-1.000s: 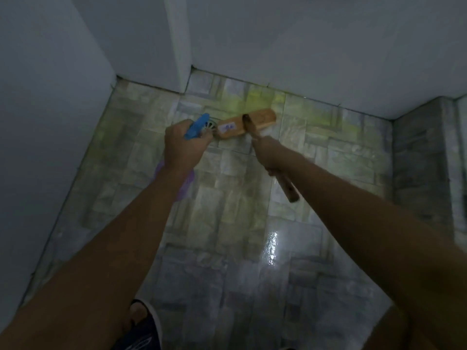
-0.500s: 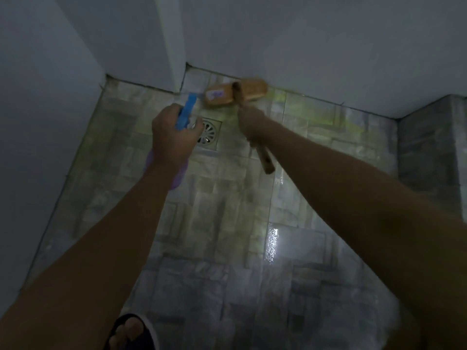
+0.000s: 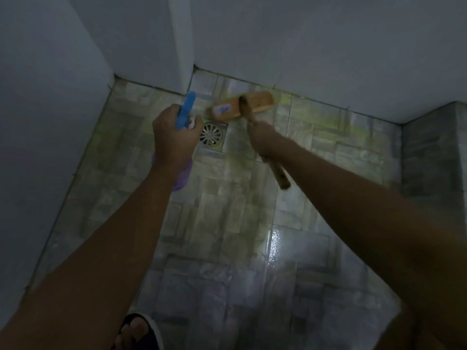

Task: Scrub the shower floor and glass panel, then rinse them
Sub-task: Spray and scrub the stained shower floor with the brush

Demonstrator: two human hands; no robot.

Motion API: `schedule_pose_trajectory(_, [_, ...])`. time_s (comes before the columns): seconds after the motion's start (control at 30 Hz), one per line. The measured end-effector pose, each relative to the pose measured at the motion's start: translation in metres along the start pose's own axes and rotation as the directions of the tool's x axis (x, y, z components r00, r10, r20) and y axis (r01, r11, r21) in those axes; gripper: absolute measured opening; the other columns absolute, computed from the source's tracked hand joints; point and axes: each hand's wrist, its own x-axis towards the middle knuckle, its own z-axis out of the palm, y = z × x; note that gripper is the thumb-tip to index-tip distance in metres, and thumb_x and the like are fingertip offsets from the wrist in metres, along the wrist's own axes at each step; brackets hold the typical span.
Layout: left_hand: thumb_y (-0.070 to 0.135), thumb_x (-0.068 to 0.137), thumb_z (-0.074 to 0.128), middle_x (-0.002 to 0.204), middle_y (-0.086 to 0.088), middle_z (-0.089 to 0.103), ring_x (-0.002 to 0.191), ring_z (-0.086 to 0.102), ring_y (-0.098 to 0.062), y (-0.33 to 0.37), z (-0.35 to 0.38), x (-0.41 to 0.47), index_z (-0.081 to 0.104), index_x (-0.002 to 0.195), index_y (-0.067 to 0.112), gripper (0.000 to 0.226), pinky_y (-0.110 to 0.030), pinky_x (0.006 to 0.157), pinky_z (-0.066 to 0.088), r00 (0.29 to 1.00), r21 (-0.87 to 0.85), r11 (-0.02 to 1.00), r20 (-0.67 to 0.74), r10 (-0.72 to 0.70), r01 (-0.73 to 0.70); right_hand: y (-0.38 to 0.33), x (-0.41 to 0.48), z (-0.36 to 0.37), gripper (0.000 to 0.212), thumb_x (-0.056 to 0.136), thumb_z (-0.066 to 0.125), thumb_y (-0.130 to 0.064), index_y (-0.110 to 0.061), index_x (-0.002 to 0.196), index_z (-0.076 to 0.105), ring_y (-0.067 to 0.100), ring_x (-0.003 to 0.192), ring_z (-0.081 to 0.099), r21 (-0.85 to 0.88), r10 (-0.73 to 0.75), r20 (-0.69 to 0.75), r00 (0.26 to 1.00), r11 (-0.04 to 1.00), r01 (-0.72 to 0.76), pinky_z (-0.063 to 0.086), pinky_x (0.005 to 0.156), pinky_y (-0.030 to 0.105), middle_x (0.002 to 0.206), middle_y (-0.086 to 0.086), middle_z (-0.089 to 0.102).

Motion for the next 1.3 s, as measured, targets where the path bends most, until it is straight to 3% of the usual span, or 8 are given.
schedule_pose_trajectory(0.13, [0.022, 0.083, 0.066, 0.062, -0.011, 0.057, 0.054, 0.052, -0.022, -0.002, -0.003, 0.0, 0.058, 0.07, 0.003, 0.024, -0.03, 0.055, 0.043, 1.0, -0.042, 0.999, -0.016, -0.005, 0.005, 0.057, -0.044, 0.016, 0.046, 0.104, 0.029, -0.048, -0.008, 0.113, 0.051, 0.021, 0.063, 0.058, -0.043, 0.089, 0.075, 0.993, 0.995, -0.086, 0.046, 0.041, 0.029, 0.09, 0.01, 0.058])
schedule_pose_trajectory(0.47, [0.03, 0.082, 0.068, 0.066, -0.013, 0.057, 0.057, 0.053, -0.026, 0.003, 0.006, -0.004, 0.057, 0.073, 0.004, 0.029, -0.038, 0.055, 0.046, 0.997, -0.026, 0.999, 0.073, 0.025, -0.023, -0.013, 0.025, -0.007, 0.032, 0.104, 0.034, -0.011, 0.005, 0.121, 0.055, 0.038, 0.118, 0.055, -0.021, 0.046, -0.046, 0.998, 0.999, -0.047, 0.046, 0.09, 0.039, 0.132, 0.023, 0.054])
schedule_pose_trajectory(0.6, [0.027, 0.082, 0.065, 0.066, -0.013, 0.055, 0.057, 0.05, -0.024, 0.003, 0.006, -0.004, 0.057, 0.073, 0.003, 0.027, -0.04, 0.054, 0.045, 0.998, -0.002, 0.999, 0.055, 0.04, -0.04, 0.039, -0.03, 0.005, 0.037, 0.106, 0.03, -0.038, -0.008, 0.111, 0.051, 0.028, 0.073, 0.059, 0.091, 0.105, 0.045, 0.993, 0.99, -0.108, 0.049, 0.048, 0.034, 0.095, 0.013, 0.058])
schedule_pose_trajectory(0.7, [0.027, 0.086, 0.066, 0.068, -0.014, 0.056, 0.058, 0.051, -0.025, 0.001, 0.004, -0.001, 0.058, 0.076, 0.004, 0.027, -0.042, 0.056, 0.047, 0.999, -0.028, 0.999, 0.043, 0.023, -0.022, 0.072, -0.031, -0.029, 0.025, 0.106, 0.032, -0.028, -0.01, 0.099, 0.047, 0.021, 0.057, 0.051, 0.164, 0.277, -0.031, 0.96, 0.949, -0.269, 0.039, 0.031, 0.024, 0.08, 0.008, 0.053])
schedule_pose_trajectory(0.87, [0.04, 0.101, 0.055, 0.064, -0.006, 0.047, 0.056, 0.044, -0.019, 0.009, -0.002, -0.012, 0.052, 0.073, 0.011, 0.04, -0.034, 0.051, 0.038, 0.997, -0.063, 0.996, 0.016, 0.072, -0.071, 0.031, 0.034, -0.041, 0.023, 0.102, 0.034, -0.007, -0.006, 0.09, 0.053, 0.025, 0.07, 0.052, 0.161, 0.192, -0.049, 0.98, 0.97, -0.182, 0.037, 0.039, 0.026, 0.11, 0.019, 0.059])
schedule_pose_trajectory(0.97, [0.035, 0.101, 0.055, 0.065, -0.004, 0.046, 0.056, 0.045, -0.018, 0.014, -0.004, -0.018, 0.054, 0.073, 0.01, 0.038, -0.03, 0.051, 0.036, 0.995, -0.054, 0.994, 0.016, 0.098, -0.097, -0.002, 0.032, -0.014, 0.031, 0.104, 0.033, -0.013, 0.002, 0.124, 0.051, 0.03, 0.093, 0.055, 0.181, 0.13, -0.043, 0.991, 0.976, -0.12, 0.047, 0.058, 0.028, 0.121, 0.016, 0.054])
schedule_pose_trajectory(1.07, [0.04, 0.1, 0.055, 0.065, -0.005, 0.049, 0.057, 0.047, -0.019, 0.018, 0.005, -0.014, 0.054, 0.072, 0.007, 0.043, -0.035, 0.053, 0.039, 0.994, -0.032, 0.997, 0.079, 0.074, -0.072, 0.013, -0.001, 0.001, 0.039, 0.105, 0.032, -0.037, -0.006, 0.118, 0.052, 0.034, 0.083, 0.062, 0.143, 0.079, 0.029, 0.996, 0.986, -0.083, 0.052, 0.056, 0.037, 0.104, 0.016, 0.059])
schedule_pose_trajectory(1.3, [0.038, 0.095, 0.058, 0.071, -0.011, 0.052, 0.067, 0.051, -0.03, 0.077, 0.07, -0.039, 0.051, 0.072, 0.01, 0.036, -0.039, 0.062, 0.039, 0.911, -0.034, 0.998, 0.408, 0.06, -0.05, 0.176, -0.08, -0.059, 0.041, 0.103, 0.033, -0.045, -0.007, 0.102, 0.05, 0.03, 0.065, 0.057, 0.166, 0.448, -0.047, 0.893, 0.885, -0.436, 0.049, 0.046, 0.032, 0.085, 0.013, 0.055])
